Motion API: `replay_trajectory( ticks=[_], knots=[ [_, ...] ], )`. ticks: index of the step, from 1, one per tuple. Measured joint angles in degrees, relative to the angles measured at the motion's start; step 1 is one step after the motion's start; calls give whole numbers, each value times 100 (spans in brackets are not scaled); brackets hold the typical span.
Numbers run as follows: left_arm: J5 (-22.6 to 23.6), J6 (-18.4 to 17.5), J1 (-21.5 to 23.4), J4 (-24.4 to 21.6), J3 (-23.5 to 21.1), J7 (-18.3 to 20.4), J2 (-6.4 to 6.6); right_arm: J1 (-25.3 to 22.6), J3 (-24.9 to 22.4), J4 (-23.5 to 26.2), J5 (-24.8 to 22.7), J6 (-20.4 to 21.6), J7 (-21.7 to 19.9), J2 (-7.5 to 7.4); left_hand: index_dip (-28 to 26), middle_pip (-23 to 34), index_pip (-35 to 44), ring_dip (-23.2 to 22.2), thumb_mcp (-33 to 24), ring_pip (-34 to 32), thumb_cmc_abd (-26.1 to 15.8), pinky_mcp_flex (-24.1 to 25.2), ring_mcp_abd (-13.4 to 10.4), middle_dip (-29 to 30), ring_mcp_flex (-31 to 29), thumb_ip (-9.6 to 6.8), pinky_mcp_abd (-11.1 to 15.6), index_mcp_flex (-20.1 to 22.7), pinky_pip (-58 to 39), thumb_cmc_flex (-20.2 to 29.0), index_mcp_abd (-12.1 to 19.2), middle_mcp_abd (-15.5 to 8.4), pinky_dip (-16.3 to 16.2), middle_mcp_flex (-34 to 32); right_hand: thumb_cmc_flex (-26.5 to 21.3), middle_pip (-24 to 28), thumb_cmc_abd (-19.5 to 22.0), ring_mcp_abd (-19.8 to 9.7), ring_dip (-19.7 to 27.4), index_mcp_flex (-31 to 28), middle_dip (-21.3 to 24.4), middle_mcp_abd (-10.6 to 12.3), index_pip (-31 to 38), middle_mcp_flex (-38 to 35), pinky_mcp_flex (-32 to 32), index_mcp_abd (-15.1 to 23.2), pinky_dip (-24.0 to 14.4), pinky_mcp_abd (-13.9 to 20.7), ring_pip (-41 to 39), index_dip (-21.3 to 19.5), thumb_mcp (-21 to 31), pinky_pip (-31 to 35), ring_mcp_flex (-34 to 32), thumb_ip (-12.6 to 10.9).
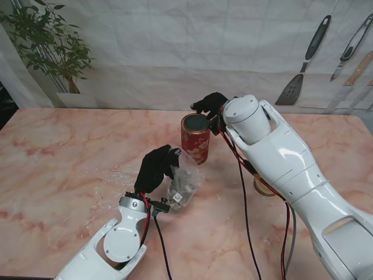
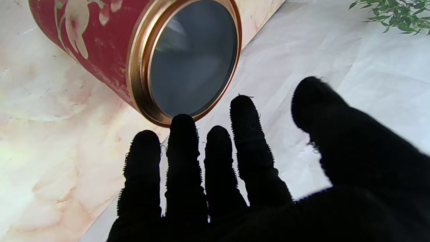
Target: Insert tea bags into the tea bag box
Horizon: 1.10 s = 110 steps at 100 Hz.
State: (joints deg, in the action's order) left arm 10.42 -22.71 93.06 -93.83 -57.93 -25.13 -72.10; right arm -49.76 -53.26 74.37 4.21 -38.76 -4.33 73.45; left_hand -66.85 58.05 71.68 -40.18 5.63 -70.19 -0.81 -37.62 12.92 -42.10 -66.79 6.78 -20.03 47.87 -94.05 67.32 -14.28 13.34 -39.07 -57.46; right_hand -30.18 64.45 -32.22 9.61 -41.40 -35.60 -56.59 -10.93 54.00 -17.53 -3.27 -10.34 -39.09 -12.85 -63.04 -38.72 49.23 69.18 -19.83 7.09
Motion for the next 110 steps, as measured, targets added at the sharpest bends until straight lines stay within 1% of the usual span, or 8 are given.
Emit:
replay_trajectory(
  ticks=[6, 11, 14, 42, 55, 84, 96, 110],
  knots=[
    [2, -1, 0, 0, 1, 3, 0, -1, -7, 13, 2, -15, 12, -10, 0, 0, 0, 0, 0, 0, 0, 0, 0, 0, 0, 0, 0, 0, 0, 0, 0, 0, 0, 0, 159, 0, 9, -1, 0, 67, 0, -6, -88, 66, 39, -1, 2, 0, 0, -39, -22, 0, 83, 1],
    [4, -1, 0, 0, 1, 4, 1, -4, -18, 33, 8, -19, 1, -20, 0, 0, 0, 0, 0, 0, 0, 0, 0, 0, 0, 0, 0, 0, 0, 0, 0, 0, 0, 0, 178, 0, 4, -1, 0, 67, 0, -6, -94, 66, 49, -1, 2, 0, 0, -69, -65, 0, 83, 1],
    [5, -1, 0, 0, 0, 4, 2, -10, -27, 48, 7, -22, 7, -24, 0, 0, 0, 0, 0, 0, 0, 0, 0, 0, 0, 0, 0, 0, 0, 0, 0, 0, 0, 0, 237, 0, -73, -1, 0, 67, 0, -6, -102, 66, 49, -1, 2, 0, 0, -77, -71, 0, 83, 1],
    [17, 8, 8, -8, -17, 4, 3, -123, -170, 238, -28, -15, 98, -39, 0, 0, 0, 1, 0, 0, 0, 0, 0, 0, 0, 0, 0, 0, 0, 0, 0, 0, 0, 0, 237, 0, -122, -1, 0, 67, 0, -6, -165, 66, 54, -1, 2, -1, 0, -145, -60, 0, 83, 2],
    [36, 28, 10, -11, -34, 12, 8, -195, -229, 415, -132, -20, 92, -87, 0, 0, 0, 1, 0, 0, 0, 0, 0, 0, 0, 0, 0, 0, 0, 0, 0, 0, 0, 0, 237, 0, -122, -1, 0, 67, 0, -6, -199, 66, 55, -1, 2, -1, 0, -147, -60, 0, 83, 2],
    [74, 64, 13, -24, -60, 33, 25, -489, -505, 1051, -512, -60, -148, -282, -1, 0, 0, 1, 0, 0, 0, 0, 1, 0, 0, 0, 0, 0, 0, 0, 0, 0, 0, 0, 235, -1, -122, -1, 0, 60, 0, -6, -280, 66, 55, -1, 2, -1, 0, -150, -60, -1, 83, 2],
    [89, 64, 17, -30, -67, 34, 28, -766, -720, 1427, -739, -47, -314, -411, -1, 0, 0, 1, 0, 0, 0, 0, 0, 0, 0, 0, 0, 0, 0, 0, 0, 0, 0, 0, 234, -2, -122, -1, 0, 58, 0, -6, -322, 66, 55, -1, 3, -1, 0, -150, -60, -1, 83, 2],
    [110, 65, 19, -36, -66, 34, 30, -1102, -1013, 1727, -836, 46, -466, -526, -1, 0, 0, 1, 0, 0, 0, 0, 0, 0, 0, 0, 0, 0, 0, 0, 0, 0, 0, 0, 232, -65, -122, -1, 0, 23, 0, -17, -385, 66, 55, -1, 3, -1, 0, -150, -60, -1, 83, 2]
  ],
)
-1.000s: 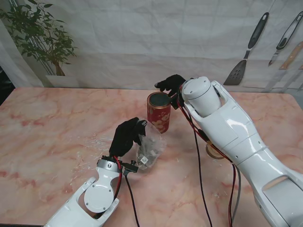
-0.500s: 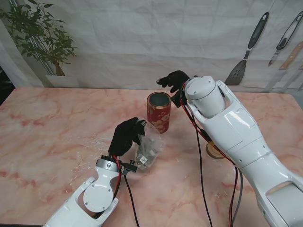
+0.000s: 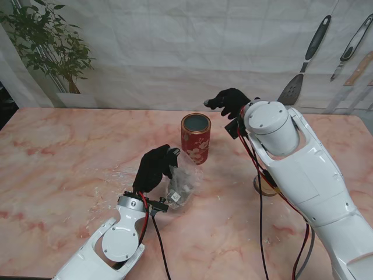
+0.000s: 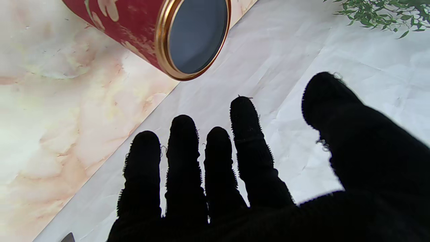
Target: Insert tea bags into the tea bag box
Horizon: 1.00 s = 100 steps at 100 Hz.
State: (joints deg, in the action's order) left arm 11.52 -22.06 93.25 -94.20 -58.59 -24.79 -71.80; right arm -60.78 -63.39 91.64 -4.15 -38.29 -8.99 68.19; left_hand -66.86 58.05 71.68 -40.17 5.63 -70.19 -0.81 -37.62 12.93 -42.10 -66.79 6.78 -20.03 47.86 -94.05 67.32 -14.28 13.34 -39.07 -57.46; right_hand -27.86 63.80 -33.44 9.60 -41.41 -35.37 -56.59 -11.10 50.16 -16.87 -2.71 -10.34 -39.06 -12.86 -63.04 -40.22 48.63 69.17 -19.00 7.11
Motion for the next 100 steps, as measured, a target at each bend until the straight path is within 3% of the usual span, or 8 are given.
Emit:
replay_trajectory(
  ticks=[28, 42, 75, 100],
  knots=[
    [14, 14, -21, -3, 26, 41, 11, -526, -396, 355, -196, 105, -329, -227, -1, 0, 0, 0, 0, 0, 0, 0, 0, 0, 0, 0, 0, 0, 0, 0, 0, 0, 0, 0, -2, -153, 0, 0, 7, -5, 75, -38, -185, 0, 0, 0, 32, 0, 54, 8, 0, -10, 25, 0],
    [11, 14, -47, 7, 39, 94, 19, -841, -664, 558, -308, 274, -546, -314, -1, 0, 0, 0, 0, 0, 0, 0, 0, 0, 0, 0, 0, 0, 0, 0, 0, 0, 0, 0, -4, -292, 0, 9, 235, -7, 209, -59, -303, 0, 9, 0, 143, -1, 228, 60, 0, -187, 115, 0],
    [-112, 4, -69, 38, -69, 322, 51, -1922, -1261, 1091, -535, 1264, -612, -455, -1, 0, 0, 46, 0, 1, 0, 0, 1, 0, 0, 0, 0, 0, 0, 0, 0, 0, 0, 0, -170, -925, 0, 80, 815, 10, 787, -65, -806, -5, 40, 113, 491, -43, 1158, 301, 34, -888, 93, 0],
    [-148, 69, -43, 31, -215, 431, 93, -2705, -1680, 1338, -505, 2083, -589, -507, -2, 0, 0, 53, 0, 2, 0, 0, 1, 0, 0, 0, 0, 0, 0, 0, 0, 0, 0, 0, -233, -1211, 0, 80, 930, -211, 1072, -14, -1008, -158, 6, 140, 565, -112, 1571, 378, -4, -1065, -88, 0]
  ],
)
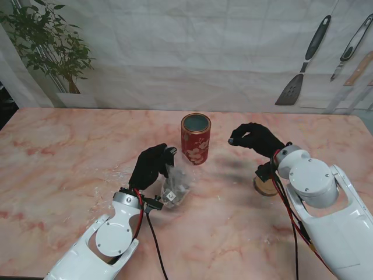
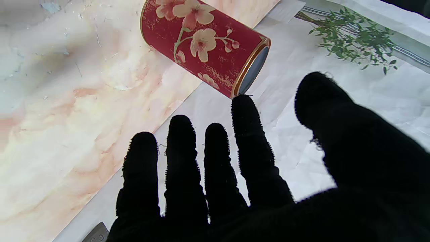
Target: Insert tea bags into the tea bag box
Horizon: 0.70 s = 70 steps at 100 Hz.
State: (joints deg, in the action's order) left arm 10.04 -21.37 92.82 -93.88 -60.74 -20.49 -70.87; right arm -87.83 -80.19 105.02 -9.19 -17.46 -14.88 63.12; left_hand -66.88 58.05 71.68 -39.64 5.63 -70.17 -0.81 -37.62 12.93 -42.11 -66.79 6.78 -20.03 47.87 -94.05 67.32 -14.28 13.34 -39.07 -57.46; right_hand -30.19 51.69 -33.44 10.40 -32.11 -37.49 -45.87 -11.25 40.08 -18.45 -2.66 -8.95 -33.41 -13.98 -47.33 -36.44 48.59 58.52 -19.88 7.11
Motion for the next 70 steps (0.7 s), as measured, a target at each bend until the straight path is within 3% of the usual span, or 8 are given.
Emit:
replay_trajectory(
  ticks=[30, 50, 70],
  knots=[
    [91, 141, 61, -42, -170, 50, 37, -647, -245, 47, 296, 526, 66, 0, 0, 0, 0, 1, 0, 3, 0, 0, 0, 0, 0, 0, 0, 0, 0, 0, 0, 0, 0, 0, -2, -211, 1, 18, 1, 94, 140, -32, -281, 6, -1, 2, 3, -2, 143, 77, -1, -238, 0, 0],
    [254, 275, 63, -46, -345, 225, 82, -818, -337, 44, 336, 545, 58, 0, 0, 0, 0, 1, 0, 9, 0, 0, 0, 0, 0, 0, 0, 0, 0, 0, 0, 0, 0, 0, -4, -214, 12, 51, 1, 100, 199, -51, -338, 7, -1, 2, 4, -4, 201, 77, -26, -240, 0, 0],
    [401, 669, 44, -62, -596, 349, 137, -893, -439, 36, 391, 499, -7, -3, 0, -4, 0, 1, 0, 50, 0, 5, 0, 0, 10, 0, 0, 0, 9, 0, 1, 0, 0, 1, -4, -214, 14, 51, 1, 100, 205, -55, -343, 8, -1, 2, 4, -4, 202, 77, -26, -241, 0, 0]
  ],
)
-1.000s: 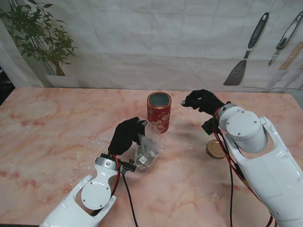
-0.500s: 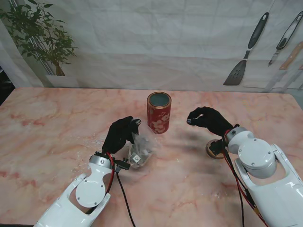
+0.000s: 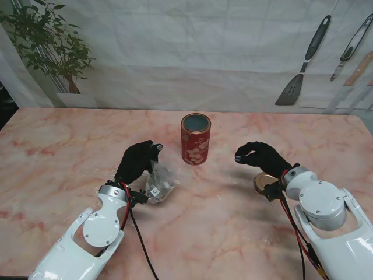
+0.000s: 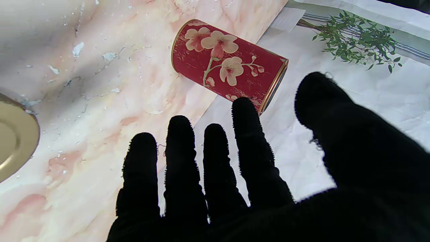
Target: Insert tea bags into the tea bag box
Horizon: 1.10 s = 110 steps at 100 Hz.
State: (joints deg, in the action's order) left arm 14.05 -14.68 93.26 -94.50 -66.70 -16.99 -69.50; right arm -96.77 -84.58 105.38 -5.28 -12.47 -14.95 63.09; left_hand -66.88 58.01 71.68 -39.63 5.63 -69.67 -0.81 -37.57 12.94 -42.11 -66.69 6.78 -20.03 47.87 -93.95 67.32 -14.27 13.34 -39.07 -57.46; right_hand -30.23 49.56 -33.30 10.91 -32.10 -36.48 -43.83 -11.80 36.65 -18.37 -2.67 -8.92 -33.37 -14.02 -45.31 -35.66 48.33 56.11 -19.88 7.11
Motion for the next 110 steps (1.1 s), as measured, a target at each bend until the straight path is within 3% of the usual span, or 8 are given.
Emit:
replay_trajectory(
  ticks=[43, 74, 94, 110],
  knots=[
    [393, 473, -224, 187, -511, 244, 92, -147, -106, 9, 83, -108, -113, -26, 0, -54, 0, 0, 0, 27, 0, 152, 4, 0, 135, 0, 0, -1, 75, 0, 8, 0, 0, 25, -2, 0, 5, 0, 0, 1, 5, -11, -40, 4, 0, 0, -7, 0, 0, 0, -52, -7, 0, 0],
    [898, 952, -377, 322, -821, 374, 186, -195, -107, 27, 93, -183, -140, -34, 89, -366, -93, 38, -2, 590, -143, 702, 142, 54, 690, 0, 5, -268, 547, -1, 38, -56, 0, 399, -4, 0, 64, 0, 0, 0, 53, -55, -51, 7, 0, 0, -72, 0, 1, 0, -59, -15, 0, 0],
    [1440, 1107, -651, 836, -817, 211, 205, -206, -91, 27, 142, -225, -140, -35, 177, -526, -176, 9, -13, 808, -208, 871, 154, 58, 840, 0, 21, -368, 799, -100, 189, -196, 0, 608, -4, 0, 64, 1, 0, 1, 66, -59, -51, 8, 0, -2, -75, 0, 1, 0, -112, -15, 0, 0],
    [1435, 1368, -845, 1132, -800, 67, 205, -209, -77, 28, 159, -268, -147, -35, 182, -550, -179, -58, -38, 874, -234, 938, 166, 58, 976, 0, 65, -431, 885, -149, 249, -260, 0, 689, -4, 0, 65, 1, 0, 1, 68, -62, -51, 8, 0, -2, -77, 0, 1, 0, -126, -15, 0, 0]
  ],
)
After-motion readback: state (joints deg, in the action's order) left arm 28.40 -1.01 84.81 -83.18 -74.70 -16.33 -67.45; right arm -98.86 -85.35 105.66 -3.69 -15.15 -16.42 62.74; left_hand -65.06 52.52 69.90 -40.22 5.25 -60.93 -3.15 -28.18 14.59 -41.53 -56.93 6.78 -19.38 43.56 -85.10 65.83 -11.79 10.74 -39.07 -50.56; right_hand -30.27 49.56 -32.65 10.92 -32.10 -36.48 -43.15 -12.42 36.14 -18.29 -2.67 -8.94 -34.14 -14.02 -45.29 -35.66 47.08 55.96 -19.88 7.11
